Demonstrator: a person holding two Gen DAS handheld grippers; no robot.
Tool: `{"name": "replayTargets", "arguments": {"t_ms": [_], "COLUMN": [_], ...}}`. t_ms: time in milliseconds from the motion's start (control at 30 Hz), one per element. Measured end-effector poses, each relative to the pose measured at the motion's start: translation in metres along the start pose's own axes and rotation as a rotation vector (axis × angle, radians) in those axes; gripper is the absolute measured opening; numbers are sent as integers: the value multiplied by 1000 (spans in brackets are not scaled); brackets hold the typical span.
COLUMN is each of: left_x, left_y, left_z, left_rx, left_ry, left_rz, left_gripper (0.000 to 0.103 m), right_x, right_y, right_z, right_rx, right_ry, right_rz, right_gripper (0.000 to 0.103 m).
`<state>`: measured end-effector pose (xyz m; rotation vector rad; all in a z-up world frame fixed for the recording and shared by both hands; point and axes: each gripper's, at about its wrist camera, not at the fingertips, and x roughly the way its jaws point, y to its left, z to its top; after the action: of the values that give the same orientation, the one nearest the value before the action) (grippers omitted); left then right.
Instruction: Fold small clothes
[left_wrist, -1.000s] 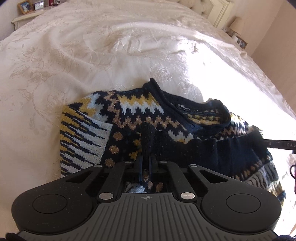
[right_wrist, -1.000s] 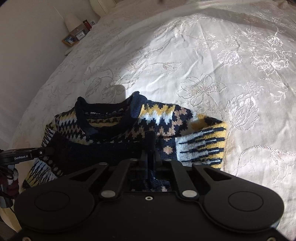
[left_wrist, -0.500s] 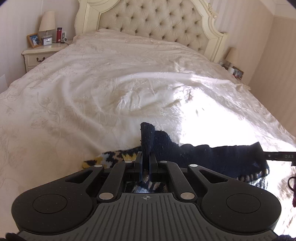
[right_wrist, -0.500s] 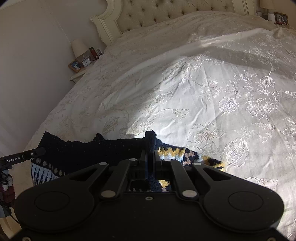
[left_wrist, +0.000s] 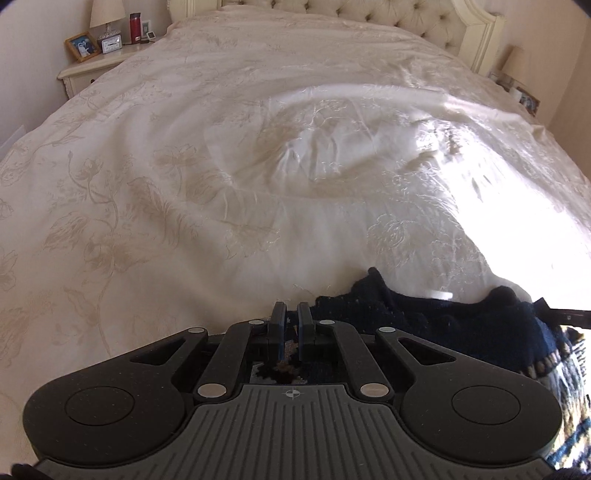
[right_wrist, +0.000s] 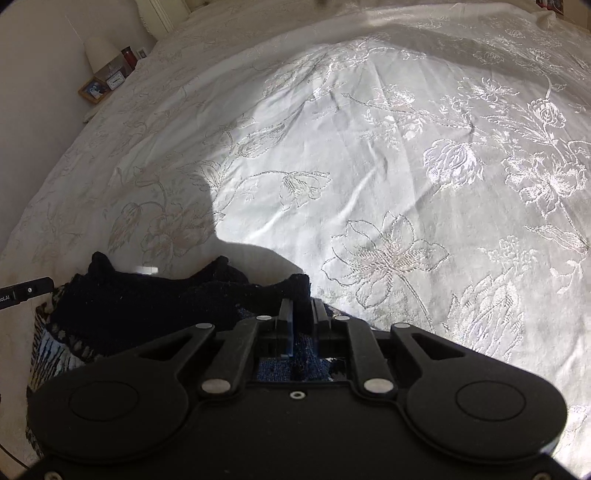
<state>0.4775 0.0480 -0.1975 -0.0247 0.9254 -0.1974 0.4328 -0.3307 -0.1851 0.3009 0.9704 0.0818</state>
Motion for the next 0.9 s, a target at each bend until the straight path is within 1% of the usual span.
{"name": "replayTargets", "arguments": {"t_ms": [33, 67, 100, 133, 200, 233, 267, 300, 333, 400, 467, 533, 600, 667, 800, 900], "left_x": [-4, -8, -13, -19, -32, -38, -45, -52, -58, -69, -77, -81, -83, -83, -75, -62], "left_y": [1, 1, 1, 0, -1, -2, -4, -6, -8, -16, -25, -34, -43, -50, -59, -50], "left_z": [-1, -1, -1, -2, -5, -8, -11, -15, -19, -31, -44, -59, -77, -92, -115, -122], "left_rx": [1, 4, 8, 8, -4, -15, -24, -33, -39, -37, -12, 9, 18, 38, 110, 108], "left_ry": [-2, -2, 2, 4, 4, 8, 11, 14, 17, 32, 54, 81, 112, 129, 160, 203], "left_rz": [5, 11, 14, 16, 7, 0, -8, -19, -29, -47, -49, -56, -64, -67, -25, 31], "left_gripper": [6, 7, 7, 7, 8, 13, 28, 34, 36, 37, 37, 37, 37, 37, 37, 37], "right_x": [-2, -6, -10, -14, -26, -32, -40, -46, -54, -66, -76, -83, -89, -90, -87, -81], "right_y": [-2, -2, -4, -4, -4, -4, -4, -3, -2, 2, 7, 13, 19, 27, 35, 24], "right_z": [-1, -1, -1, -3, -4, -6, -8, -11, -16, -25, -37, -50, -66, -80, -109, -130], "right_rx": [2, 0, -1, -1, 6, 7, 8, 8, 6, -2, -12, -8, -16, -46, -113, -131], "right_ry": [-4, -11, -21, -30, -51, -58, -66, -71, -76, -75, -64, -46, -26, 3, 66, 130], "right_rz": [-9, -20, -29, -30, -29, -29, -25, -16, -7, -2, 2, 15, 18, 4, -51, -123], "right_gripper": [35, 43, 55, 62, 63, 67, 71, 77, 78, 78, 80, 85, 85, 85, 86, 87]}}
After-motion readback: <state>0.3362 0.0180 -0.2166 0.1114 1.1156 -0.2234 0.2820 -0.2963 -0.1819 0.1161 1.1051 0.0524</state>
